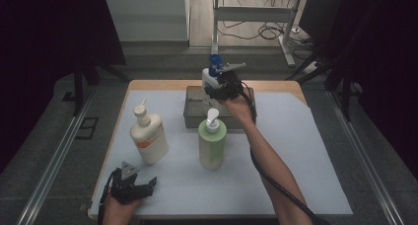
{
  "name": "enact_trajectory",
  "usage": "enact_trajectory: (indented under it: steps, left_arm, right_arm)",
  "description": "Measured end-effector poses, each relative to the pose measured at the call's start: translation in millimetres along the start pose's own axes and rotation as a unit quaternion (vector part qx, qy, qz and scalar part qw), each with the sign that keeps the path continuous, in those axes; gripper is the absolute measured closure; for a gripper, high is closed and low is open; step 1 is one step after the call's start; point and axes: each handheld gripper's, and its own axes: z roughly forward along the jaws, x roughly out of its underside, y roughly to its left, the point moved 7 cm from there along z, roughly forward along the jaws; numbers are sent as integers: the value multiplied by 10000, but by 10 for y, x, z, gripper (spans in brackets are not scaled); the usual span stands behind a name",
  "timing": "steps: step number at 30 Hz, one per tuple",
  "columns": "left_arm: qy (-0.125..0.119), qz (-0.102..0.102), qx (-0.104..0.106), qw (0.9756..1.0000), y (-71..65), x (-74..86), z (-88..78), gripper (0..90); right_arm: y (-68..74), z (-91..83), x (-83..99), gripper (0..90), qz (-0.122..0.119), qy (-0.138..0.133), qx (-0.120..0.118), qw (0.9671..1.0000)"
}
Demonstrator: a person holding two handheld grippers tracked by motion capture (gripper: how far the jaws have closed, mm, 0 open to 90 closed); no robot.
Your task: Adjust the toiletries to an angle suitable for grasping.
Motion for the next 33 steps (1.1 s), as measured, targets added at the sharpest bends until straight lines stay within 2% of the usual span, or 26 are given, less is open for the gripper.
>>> enact_trajectory:
  steps: [17,24,27,33]
  left_arm:
    - [-1,-14,6,10000,-3,1,1,121]
    - [1,-15,7,10000,-3,0,1,121]
    - [1,-13,4,10000,-4,0,1,121]
    - [9,-12,2,10000,-3,0,0,121]
  right_arm:
    - [48,23,182,399,-27,117,-86,9999]
    - [49,3,195,398,-91,97,-68,9999]
    - [35,-9,203,394,-18,115,-39,9999]
    - [36,-2,199,389,-43,169,-53,9998]
